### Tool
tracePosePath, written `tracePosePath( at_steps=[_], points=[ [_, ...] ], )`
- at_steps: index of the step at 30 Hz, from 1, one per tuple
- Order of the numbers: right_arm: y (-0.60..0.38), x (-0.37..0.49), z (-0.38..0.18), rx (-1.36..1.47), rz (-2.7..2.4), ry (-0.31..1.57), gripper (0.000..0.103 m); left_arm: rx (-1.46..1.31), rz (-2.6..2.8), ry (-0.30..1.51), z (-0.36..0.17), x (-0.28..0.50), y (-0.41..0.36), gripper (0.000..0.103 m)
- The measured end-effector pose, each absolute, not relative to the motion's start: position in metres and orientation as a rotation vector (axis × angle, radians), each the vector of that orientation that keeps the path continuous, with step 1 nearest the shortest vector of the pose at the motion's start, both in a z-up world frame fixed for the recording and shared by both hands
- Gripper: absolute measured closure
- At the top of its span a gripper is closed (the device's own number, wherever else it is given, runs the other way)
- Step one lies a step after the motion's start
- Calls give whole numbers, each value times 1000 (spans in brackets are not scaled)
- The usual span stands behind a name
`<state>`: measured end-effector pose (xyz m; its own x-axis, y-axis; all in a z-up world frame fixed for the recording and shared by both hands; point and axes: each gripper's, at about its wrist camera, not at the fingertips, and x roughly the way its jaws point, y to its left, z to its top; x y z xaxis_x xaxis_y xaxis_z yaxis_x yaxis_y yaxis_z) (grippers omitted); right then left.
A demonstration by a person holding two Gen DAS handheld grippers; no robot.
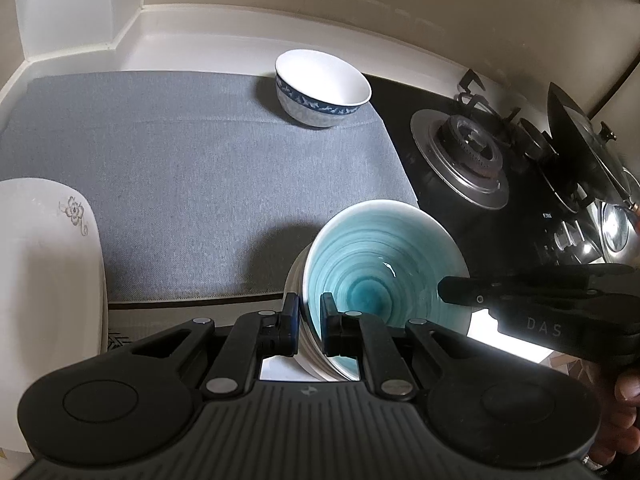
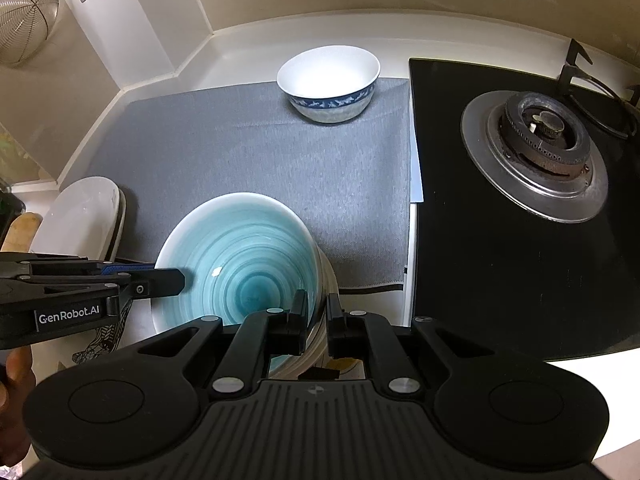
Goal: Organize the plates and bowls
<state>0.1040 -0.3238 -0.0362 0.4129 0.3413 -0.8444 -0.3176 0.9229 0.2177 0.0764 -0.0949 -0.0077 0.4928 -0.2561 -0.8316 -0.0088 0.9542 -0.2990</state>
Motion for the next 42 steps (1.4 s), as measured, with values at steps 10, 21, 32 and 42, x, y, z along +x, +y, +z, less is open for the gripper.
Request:
tracePosePath(
  at_steps=[10,21,32,42],
  points=[
    [-328,107,-33,53,404,1074,92,-281,-154,1003,-2,78,-91,91],
    [-330,116,-35,82,386,1076,98,-262,-172,1004,-3,82,-93,91],
    [-321,118,-33,34,362,1101,98,-271,-198,1000,-4,87,-88,93],
    [-311,121,-34,-13,328,1132,98,-274,-227,999,-7,90,-82,93]
  ],
)
